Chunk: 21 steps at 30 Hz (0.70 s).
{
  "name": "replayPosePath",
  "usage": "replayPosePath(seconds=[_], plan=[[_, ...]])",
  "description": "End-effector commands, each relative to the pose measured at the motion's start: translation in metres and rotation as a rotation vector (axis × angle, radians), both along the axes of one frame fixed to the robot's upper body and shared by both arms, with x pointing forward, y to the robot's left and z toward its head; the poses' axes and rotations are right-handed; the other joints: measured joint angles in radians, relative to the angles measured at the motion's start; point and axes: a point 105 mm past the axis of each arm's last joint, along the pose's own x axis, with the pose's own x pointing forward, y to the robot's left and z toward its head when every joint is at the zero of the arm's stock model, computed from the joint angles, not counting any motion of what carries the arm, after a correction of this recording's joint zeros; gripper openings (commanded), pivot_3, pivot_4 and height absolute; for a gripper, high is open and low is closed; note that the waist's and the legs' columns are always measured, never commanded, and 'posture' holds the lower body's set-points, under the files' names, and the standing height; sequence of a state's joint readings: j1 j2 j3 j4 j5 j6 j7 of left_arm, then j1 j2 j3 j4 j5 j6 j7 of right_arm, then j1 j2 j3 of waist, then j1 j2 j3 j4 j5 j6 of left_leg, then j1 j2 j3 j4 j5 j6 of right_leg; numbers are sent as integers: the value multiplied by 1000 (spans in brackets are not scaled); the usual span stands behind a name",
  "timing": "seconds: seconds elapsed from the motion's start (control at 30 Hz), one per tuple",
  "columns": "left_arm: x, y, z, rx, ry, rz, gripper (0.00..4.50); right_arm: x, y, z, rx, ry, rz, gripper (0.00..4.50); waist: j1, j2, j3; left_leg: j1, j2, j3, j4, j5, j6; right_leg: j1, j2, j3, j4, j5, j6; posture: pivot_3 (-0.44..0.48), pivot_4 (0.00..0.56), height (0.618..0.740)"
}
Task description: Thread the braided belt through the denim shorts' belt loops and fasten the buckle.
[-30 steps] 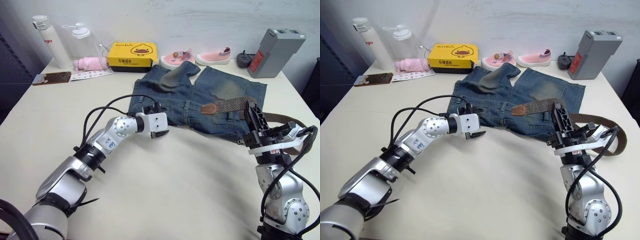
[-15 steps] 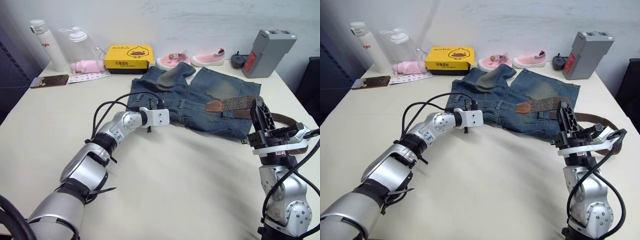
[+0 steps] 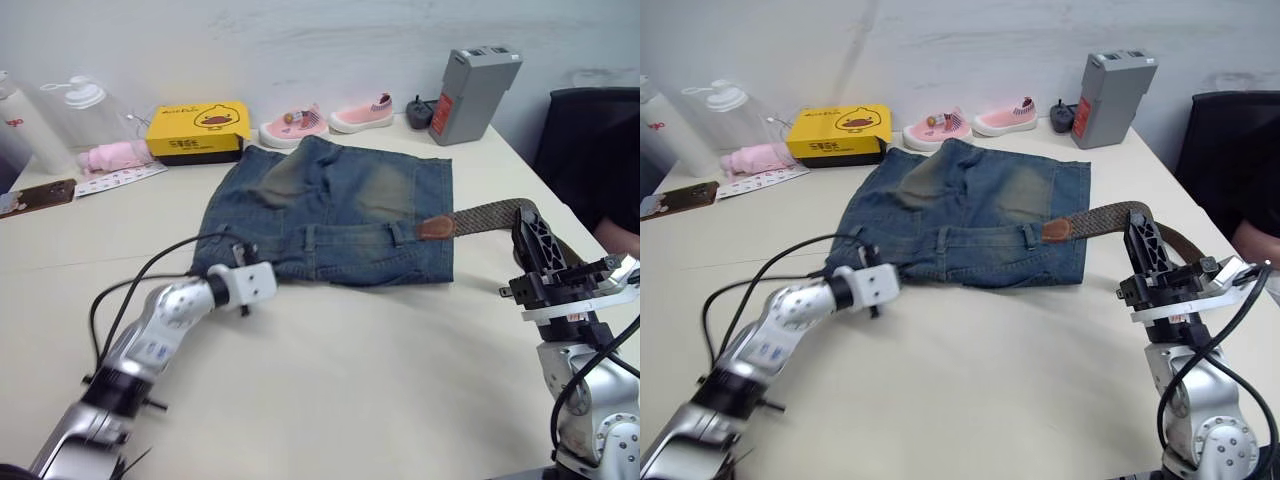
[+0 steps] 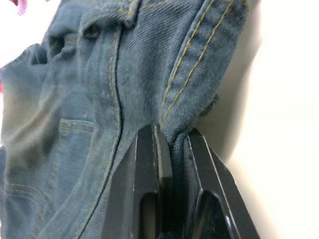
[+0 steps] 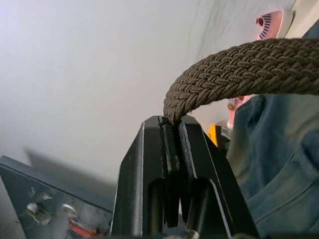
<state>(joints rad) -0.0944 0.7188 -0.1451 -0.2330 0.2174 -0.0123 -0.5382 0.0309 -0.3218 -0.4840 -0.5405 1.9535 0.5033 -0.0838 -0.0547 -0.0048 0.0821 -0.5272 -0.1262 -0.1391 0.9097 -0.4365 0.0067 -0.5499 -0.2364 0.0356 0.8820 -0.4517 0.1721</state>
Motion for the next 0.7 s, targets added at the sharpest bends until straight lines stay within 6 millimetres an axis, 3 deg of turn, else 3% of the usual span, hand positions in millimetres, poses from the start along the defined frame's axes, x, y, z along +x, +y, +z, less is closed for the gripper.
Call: replayPosePath(seconds=[0.03,0.13,0.27,0.33,0.53,0.57,0.67,0.7], plan=[[-41,16,-17,26,123,59,16,-8,2,12,-70,-61,38,0,7,0,0,0,0,-1,0,-3,-1,0,0,-1,-1,0,0,0,150,624],[-73,37,-34,65,221,142,16,-9,5,12,-127,-58,69,0,28,-1,1,2,0,-1,1,-10,3,-1,1,-1,-2,0,0,0,150,624],[-88,44,-39,75,250,179,16,-11,9,9,-168,-51,105,0,59,1,4,0,1,3,5,-10,3,1,0,-2,-4,-1,-1,0,150,624],[-87,41,-35,43,236,182,1037,-11,13,6,-191,-34,127,0,75,3,5,0,1,4,8,-11,2,1,0,-2,-4,0,1,0,150,624],[-89,28,-19,-24,287,90,3487,-3,23,1,-220,30,153,0,83,5,4,-2,1,6,15,-16,2,0,1,-2,0,0,0,0,150,624],[-88,25,-8,-94,311,73,3819,-2,27,-2,-241,49,164,0,83,5,4,-2,1,6,15,-16,2,-1,1,-2,0,0,0,0,150,624],[-93,8,27,-256,393,-86,3819,2,38,-10,-276,91,189,0,83,3,6,-1,1,6,17,-16,2,-3,1,-3,-1,-1,-1,0,150,624],[-101,2,35,-330,491,-152,3819,6,38,-13,-280,114,172,0,82,-3,9,-2,0,6,17,-16,2,-4,1,-3,-1,-1,-1,0,150,624]])
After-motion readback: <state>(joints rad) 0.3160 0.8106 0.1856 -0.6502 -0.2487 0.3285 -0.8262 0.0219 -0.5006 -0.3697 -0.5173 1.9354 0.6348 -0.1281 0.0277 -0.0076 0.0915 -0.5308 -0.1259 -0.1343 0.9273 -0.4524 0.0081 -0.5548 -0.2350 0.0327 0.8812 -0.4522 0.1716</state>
